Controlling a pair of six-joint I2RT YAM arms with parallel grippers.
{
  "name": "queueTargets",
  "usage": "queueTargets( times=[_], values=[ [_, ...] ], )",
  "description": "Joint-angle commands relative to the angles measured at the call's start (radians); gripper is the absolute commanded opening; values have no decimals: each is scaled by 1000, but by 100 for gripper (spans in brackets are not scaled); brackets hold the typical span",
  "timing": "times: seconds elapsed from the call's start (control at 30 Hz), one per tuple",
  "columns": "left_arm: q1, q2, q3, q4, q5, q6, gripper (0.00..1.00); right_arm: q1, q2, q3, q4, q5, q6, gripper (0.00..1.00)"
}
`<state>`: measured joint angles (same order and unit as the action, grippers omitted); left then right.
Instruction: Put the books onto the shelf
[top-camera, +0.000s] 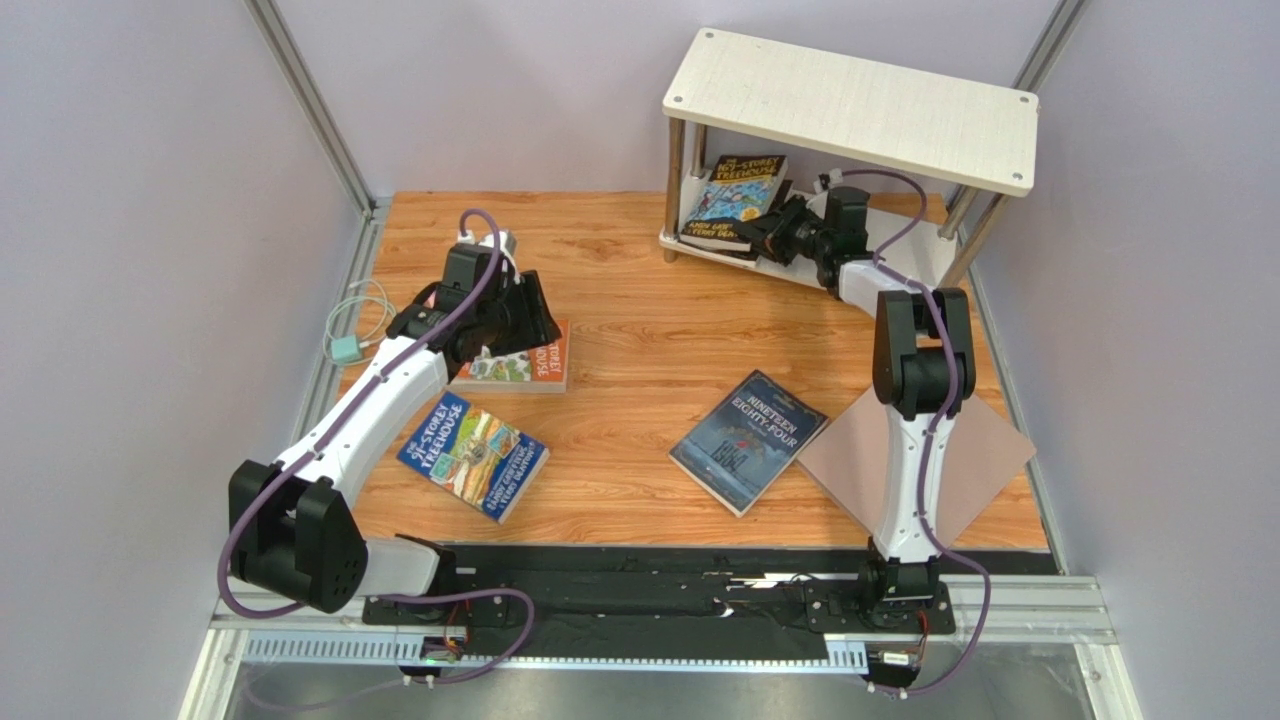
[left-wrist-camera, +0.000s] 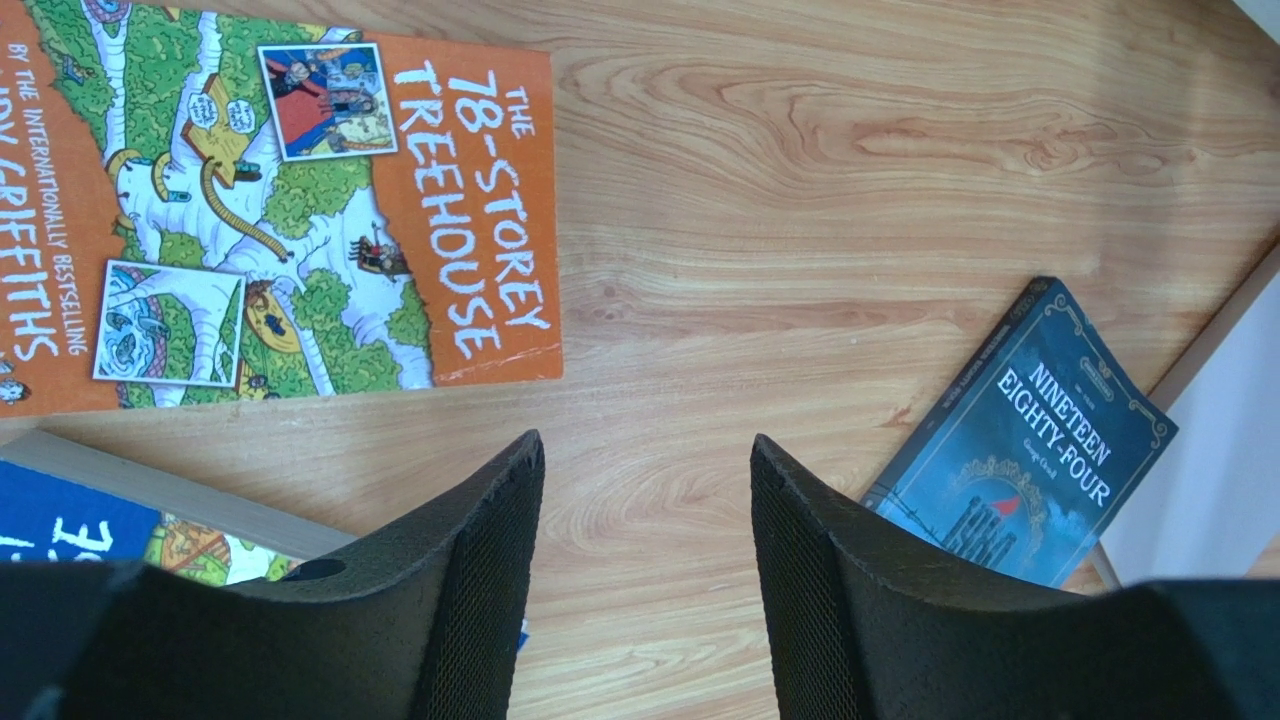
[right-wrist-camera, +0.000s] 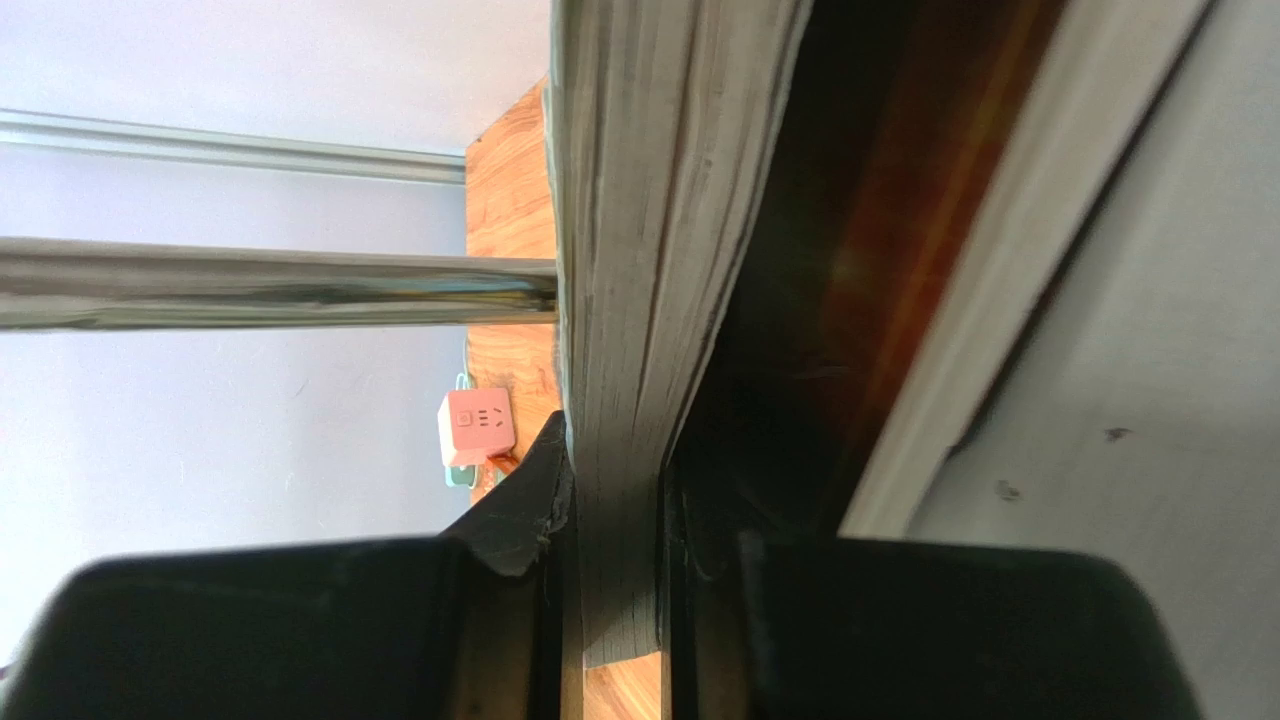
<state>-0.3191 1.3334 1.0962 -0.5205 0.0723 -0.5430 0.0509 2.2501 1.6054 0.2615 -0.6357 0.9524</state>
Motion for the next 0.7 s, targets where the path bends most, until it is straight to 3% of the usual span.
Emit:
queueTargets(
  times=[0.0, 0.07, 0.13, 0.17, 0.2, 0.27, 0.43, 0.67],
  values=[
    [-1, -5, -1, 34, 20, 31, 58, -5, 9, 45, 62, -9, 11, 12],
    [-1, -7, -2, 30, 18, 35, 58, -3, 22, 60, 55, -19, 17, 15],
    [-1, -8, -2, 28, 23, 37, 58, -3, 25, 76, 35, -18, 8, 26],
    [-1, -10, -1, 28, 26, 38, 58, -3, 22, 79, 13, -16, 2, 42],
    [-1, -13, -2, 28, 27, 40, 58, -3, 14, 76, -5, -6, -7, 70],
    [-1, -16, -7, 28, 29, 38, 58, -2, -24, 54, -86, 57, -52, 100],
    [-3, -28, -21, 37, 47, 37, 58, 0, -112, -2, -168, 82, -83, 100],
    [-106, 18, 28, -1, -35, 80, 57, 18, -306, -96, -557, 174, -245, 100]
  ],
)
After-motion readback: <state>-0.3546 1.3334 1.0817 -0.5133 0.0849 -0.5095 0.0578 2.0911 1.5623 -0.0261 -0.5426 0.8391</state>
